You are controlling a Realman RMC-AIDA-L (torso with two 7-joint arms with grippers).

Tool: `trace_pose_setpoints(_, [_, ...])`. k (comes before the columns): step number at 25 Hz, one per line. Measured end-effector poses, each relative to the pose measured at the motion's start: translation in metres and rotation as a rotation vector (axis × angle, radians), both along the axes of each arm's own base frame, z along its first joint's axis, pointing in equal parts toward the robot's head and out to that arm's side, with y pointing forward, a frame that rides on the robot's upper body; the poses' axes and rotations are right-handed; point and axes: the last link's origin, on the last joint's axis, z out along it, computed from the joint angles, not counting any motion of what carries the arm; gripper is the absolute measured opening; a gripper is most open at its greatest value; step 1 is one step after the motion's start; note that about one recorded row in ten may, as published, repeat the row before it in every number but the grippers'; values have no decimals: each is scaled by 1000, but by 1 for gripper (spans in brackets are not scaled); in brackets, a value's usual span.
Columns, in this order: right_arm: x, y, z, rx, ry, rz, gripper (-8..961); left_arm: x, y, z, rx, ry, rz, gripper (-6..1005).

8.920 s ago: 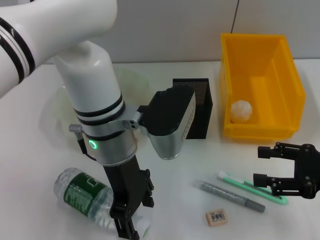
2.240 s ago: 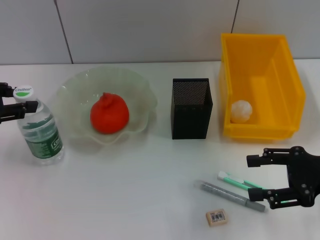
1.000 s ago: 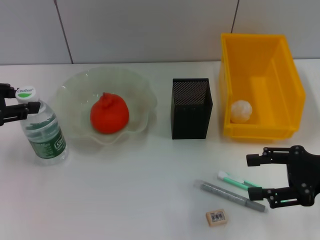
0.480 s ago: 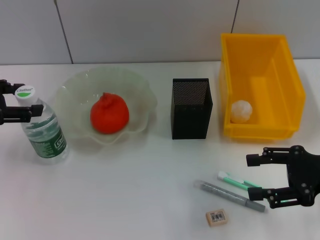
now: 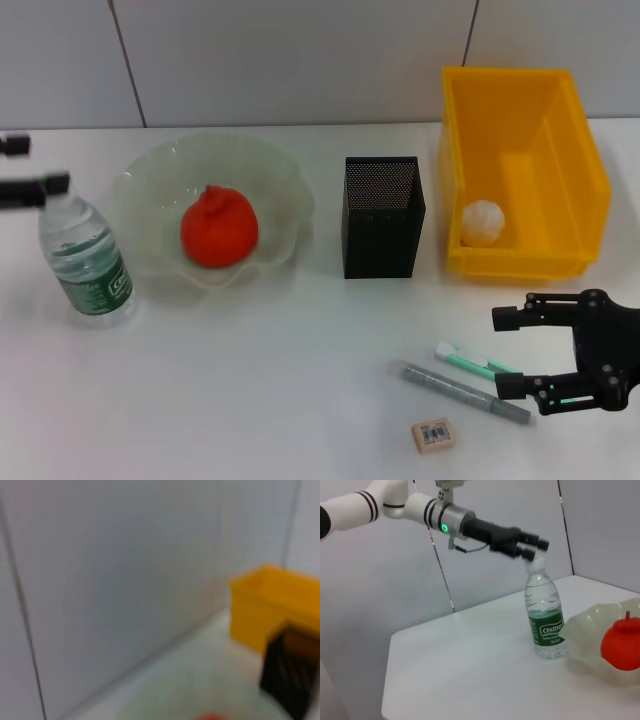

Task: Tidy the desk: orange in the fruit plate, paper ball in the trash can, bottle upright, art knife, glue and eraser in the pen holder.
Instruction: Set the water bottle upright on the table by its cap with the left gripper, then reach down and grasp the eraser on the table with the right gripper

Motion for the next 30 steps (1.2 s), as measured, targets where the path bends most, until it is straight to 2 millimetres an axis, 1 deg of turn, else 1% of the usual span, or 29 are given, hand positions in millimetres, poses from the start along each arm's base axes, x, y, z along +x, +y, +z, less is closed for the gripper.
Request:
trace_pose_setpoints(1, [0, 0, 0, 1, 1, 0, 784, 0, 0, 0, 0, 0, 0, 798])
trace_pose_setpoints(2, [0, 0, 0, 2, 1, 0, 783, 5, 2, 19, 105, -117, -17, 797])
trace_pose_setpoints(3, [0, 1, 0, 3, 2, 0, 783, 5, 2, 19, 105, -117, -17, 797])
trace_pose_setpoints(4, [0, 1, 1, 4, 2, 0, 783, 15, -2, 28, 133, -242, -67, 797])
trace_pose_setpoints(6, [-1, 1, 1, 4, 3, 1, 783, 15, -2, 28, 133, -242, -67, 797])
trace_pose_setpoints(7, [-1, 2, 1, 5, 3, 2, 783, 34, -16, 33, 93, -442, -177, 797])
trace_pose_setpoints(8, [-2, 2, 1, 6, 3, 3, 783, 39, -22, 31, 57, -495, -212, 797])
trace_pose_setpoints(9, [-2, 3, 1, 6, 3, 4, 783, 42, -25, 29, 35, -524, -231, 797])
trace_pose_setpoints(12, [-4, 5, 2, 8, 2, 12, 783, 42, -25, 29, 35, -524, -231, 796])
trace_pose_setpoints(13, [-5, 6, 2, 9, 2, 13, 783, 56, -39, 6, -94, -623, -299, 796])
trace_pose_setpoints(14, [-5, 6, 2, 9, 2, 13, 783, 56, -39, 6, -94, -623, -299, 796])
trace_pose_setpoints(15, [-5, 7, 3, 9, 1, 13, 783, 61, -42, -11, -153, -623, -312, 796])
trace_pose_setpoints(16, [-5, 7, 3, 10, 0, 12, 783, 66, -46, -35, -224, -613, -338, 796])
trace_pose_setpoints(17, [-6, 9, 4, 10, -2, 12, 783, 69, -50, -51, -262, -604, -368, 796])
trace_pose_setpoints(19, [-6, 9, 5, 10, -3, 12, 784, 70, -55, -67, -290, -593, -405, 795])
trace_pose_setpoints(20, [-6, 9, 5, 11, -3, 12, 784, 70, -55, -67, -290, -593, -405, 795])
trace_pose_setpoints(21, [-6, 9, 6, 11, -4, 11, 784, 68, -60, -89, -308, -568, -430, 795])
trace_pose_setpoints(22, [-6, 10, 6, 12, -6, 8, 784, 66, -61, -92, -308, -558, -427, 795])
trace_pose_setpoints(23, [-5, 10, 7, 12, -7, 4, 784, 62, -62, -101, -313, -542, -419, 795])
trace_pose_setpoints(24, [-5, 9, 8, 14, -10, 0, 783, 62, -62, -101, -313, -542, -419, 795])
trace_pose_setpoints(25, [-4, 9, 9, 15, -12, -4, 783, 57, -63, -110, -320, -529, -406, 795])
trace_pose_setpoints(26, [-4, 9, 9, 16, -14, -6, 783, 50, -65, -126, -330, -515, -390, 794])
trace_pose_setpoints(27, [-3, 8, 10, 17, -15, -8, 783, 47, -65, -132, -328, -507, -390, 794])
trace_pose_setpoints(28, [-3, 8, 10, 17, -15, -8, 783, 47, -65, -132, -328, -507, -390, 794])
trace_pose_setpoints(29, [-3, 8, 10, 17, -16, -9, 783, 41, -67, -141, -323, -489, -387, 794])
trace_pose_setpoints(30, [-3, 8, 10, 16, -16, -9, 783, 41, -67, -141, -323, -489, -387, 794])
